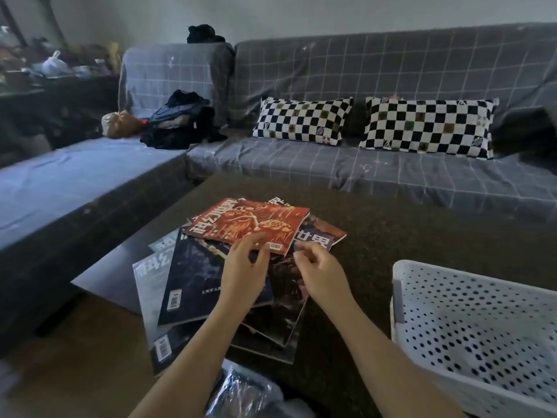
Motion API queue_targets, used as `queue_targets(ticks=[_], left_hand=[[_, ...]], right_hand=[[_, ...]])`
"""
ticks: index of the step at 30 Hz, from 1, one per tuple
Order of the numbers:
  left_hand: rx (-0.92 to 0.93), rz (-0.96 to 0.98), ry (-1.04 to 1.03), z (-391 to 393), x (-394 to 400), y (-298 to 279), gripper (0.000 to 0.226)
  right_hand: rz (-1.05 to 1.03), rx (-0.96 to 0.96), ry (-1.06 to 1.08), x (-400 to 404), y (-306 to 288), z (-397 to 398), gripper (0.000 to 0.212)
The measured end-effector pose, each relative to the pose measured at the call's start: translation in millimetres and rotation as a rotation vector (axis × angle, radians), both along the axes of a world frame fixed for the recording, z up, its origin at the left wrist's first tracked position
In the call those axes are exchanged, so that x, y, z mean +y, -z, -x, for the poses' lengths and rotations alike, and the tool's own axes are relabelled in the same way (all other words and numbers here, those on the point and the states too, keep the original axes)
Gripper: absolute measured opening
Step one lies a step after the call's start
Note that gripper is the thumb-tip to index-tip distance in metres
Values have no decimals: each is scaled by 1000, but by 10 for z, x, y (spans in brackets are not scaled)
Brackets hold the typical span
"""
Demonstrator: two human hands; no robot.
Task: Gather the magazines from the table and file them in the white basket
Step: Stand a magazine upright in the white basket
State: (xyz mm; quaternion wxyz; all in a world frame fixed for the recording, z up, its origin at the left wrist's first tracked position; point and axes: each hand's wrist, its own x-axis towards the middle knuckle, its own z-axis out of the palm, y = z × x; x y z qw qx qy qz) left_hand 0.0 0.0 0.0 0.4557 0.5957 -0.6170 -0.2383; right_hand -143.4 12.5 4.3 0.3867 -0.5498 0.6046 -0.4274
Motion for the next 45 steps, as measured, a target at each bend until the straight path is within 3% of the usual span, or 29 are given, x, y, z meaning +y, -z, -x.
queue_targets(ticks=[4,10,15,20,24,29,35,45], left_hand=[[63,-109,-99,-53,-159,142,37],[11,-115,-188,-96,-293,279,42],[50,-149,-261,-101,-313,253,40],[300,-158,-303,-60,-202,185,64],[527,-227,-370,-2,-37,140,73],[662,-303,-359,62,175,76,50],[637,-273,-275,-87,536,23,33],[566,-160,-34,-307,960,-388,34]], right_hand=[[-63,-18,91,-276,103,-136,33],[-105,28,215,-636,208,-243,42],[-207,-87,258,-828,114,-378,39],[-305,-329,272,-609,73,-398,36],[-287,-362,212,-223,107,-431,41],[-239,-382,208,172,106,-389,44],[-190,-572,379,473,56,-218,60],[-25,-674,310,774,-239,-28,47]])
